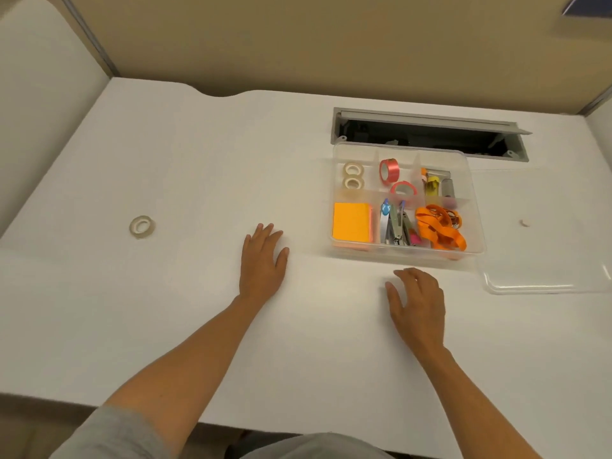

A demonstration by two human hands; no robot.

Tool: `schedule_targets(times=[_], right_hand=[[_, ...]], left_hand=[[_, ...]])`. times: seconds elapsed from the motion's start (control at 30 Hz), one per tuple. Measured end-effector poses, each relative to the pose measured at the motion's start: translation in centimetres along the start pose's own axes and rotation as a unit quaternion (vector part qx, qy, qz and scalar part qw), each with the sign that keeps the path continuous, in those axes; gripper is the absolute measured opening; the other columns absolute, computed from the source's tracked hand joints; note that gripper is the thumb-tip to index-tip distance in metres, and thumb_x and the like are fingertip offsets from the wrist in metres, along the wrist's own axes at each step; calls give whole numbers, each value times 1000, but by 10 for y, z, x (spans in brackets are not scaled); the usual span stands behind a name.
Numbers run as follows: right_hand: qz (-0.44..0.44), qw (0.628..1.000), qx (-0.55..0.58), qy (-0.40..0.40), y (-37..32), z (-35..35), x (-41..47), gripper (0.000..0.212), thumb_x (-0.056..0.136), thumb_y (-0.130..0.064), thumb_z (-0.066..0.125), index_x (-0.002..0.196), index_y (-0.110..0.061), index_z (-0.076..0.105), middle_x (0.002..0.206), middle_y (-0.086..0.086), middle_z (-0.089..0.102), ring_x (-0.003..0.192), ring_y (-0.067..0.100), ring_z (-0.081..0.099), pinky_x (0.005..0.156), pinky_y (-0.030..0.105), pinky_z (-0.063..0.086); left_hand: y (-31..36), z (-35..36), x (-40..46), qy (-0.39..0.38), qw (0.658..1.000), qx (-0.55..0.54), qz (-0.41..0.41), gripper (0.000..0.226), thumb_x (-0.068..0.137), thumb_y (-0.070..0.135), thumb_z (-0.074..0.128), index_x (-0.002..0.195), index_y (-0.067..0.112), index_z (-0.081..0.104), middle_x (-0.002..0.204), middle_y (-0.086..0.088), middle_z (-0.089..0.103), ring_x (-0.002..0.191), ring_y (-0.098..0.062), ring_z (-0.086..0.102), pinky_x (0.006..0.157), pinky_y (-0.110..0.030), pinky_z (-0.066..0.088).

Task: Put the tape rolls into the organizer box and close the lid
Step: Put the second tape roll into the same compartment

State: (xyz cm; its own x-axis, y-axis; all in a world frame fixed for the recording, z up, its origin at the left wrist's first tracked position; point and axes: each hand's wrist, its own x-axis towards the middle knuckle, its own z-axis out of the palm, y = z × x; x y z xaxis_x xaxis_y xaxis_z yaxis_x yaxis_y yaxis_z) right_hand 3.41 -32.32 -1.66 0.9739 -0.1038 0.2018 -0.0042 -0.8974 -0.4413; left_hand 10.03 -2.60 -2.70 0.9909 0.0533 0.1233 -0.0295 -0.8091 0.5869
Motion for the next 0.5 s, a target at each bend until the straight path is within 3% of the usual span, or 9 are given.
schedule_targets(times=[0.2,0.5], right_hand=[[38,997,-52,-47,18,7,-6,52,93,-43,49,127,-4,54,132,18,56,123,34,49,104,46,35],[34,993,-74,-84,22,14,-8,62,95,-49,32,140,-8,42,146,13,43,136,27,36,113,39,21]], left_hand=[[-55,-46,2,77,984,82,-141,48,95,26,49,137,4,43,153,-15,33,146,-30,19,120,-44,10],[-105,-96,19,68,939,147,-304,70,96,36,41,148,-3,15,158,-23,12,147,-34,6,118,-51,7]])
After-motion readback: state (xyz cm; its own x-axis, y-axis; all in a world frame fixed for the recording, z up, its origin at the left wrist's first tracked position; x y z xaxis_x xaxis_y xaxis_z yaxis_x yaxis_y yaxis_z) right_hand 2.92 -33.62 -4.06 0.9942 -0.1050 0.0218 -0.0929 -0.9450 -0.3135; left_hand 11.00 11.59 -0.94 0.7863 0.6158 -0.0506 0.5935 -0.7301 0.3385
